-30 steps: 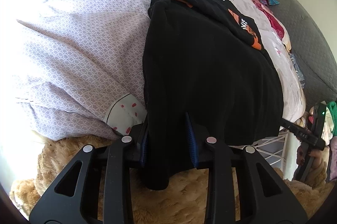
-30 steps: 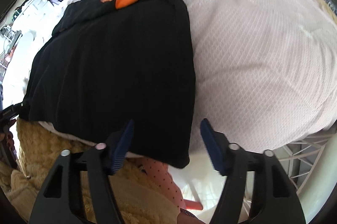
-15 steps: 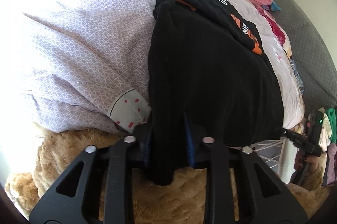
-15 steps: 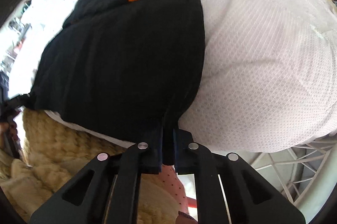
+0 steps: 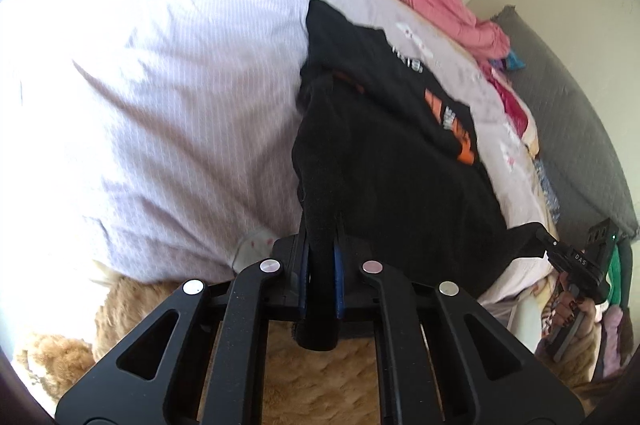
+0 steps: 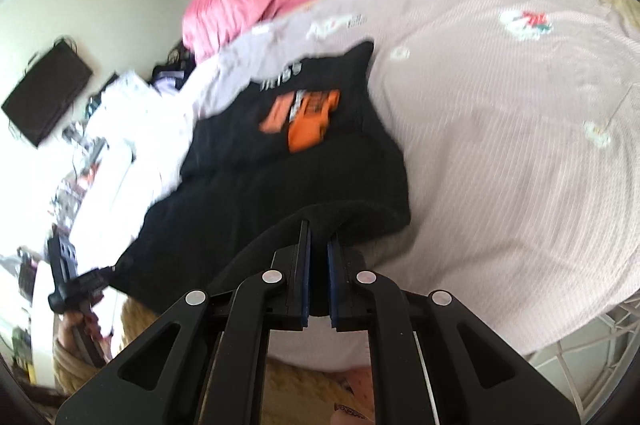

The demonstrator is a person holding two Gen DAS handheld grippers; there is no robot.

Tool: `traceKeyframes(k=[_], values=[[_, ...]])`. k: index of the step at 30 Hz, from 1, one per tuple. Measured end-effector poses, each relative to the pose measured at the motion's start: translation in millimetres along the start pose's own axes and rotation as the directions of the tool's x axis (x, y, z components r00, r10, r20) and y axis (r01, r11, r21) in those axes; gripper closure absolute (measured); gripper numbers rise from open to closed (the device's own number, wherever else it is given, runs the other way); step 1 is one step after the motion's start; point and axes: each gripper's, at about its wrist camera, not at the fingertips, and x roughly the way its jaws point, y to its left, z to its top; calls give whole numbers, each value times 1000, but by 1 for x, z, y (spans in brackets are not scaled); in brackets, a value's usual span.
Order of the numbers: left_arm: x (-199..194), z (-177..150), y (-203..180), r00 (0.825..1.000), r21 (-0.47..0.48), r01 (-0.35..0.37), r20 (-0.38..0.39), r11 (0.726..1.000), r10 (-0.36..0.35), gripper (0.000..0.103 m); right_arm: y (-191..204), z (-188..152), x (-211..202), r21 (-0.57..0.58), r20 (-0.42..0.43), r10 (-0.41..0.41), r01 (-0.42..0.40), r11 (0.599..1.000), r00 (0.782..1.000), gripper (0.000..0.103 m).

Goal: Fold small clothes
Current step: 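Lift the hem with both grippers and fold it over toward the collar, release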

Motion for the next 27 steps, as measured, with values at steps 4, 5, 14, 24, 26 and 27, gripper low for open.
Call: traceKeyframes(k=[4,5,14,24,26,27], values=[[-5,16,-3,999,-4,15,38,1000,-15,100,-1,17,-7,13,60,20,-20,1000,998,97],[-5,20,-3,999,-7,18,44,1000,-18,100,-1,20,-8,13,71,24,-25,1000,997,97],[-5,62,-19,993,2,18,112,1000,-19,100,7,50,-6,-14,151,38,-36,999,988,97],[4,103,-42,989,48,-11,151,999,4,100,7,80,7,-16,195,50,-48,999,980,97],[9,114,-46,988,57,-23,153,998,14,100,7,87,10,-26,203,36,-32,999,978,97],[9,118,-46,988,61,-25,156,998,15,100,8,90,11,-30,208,35,-30,999,978,97]])
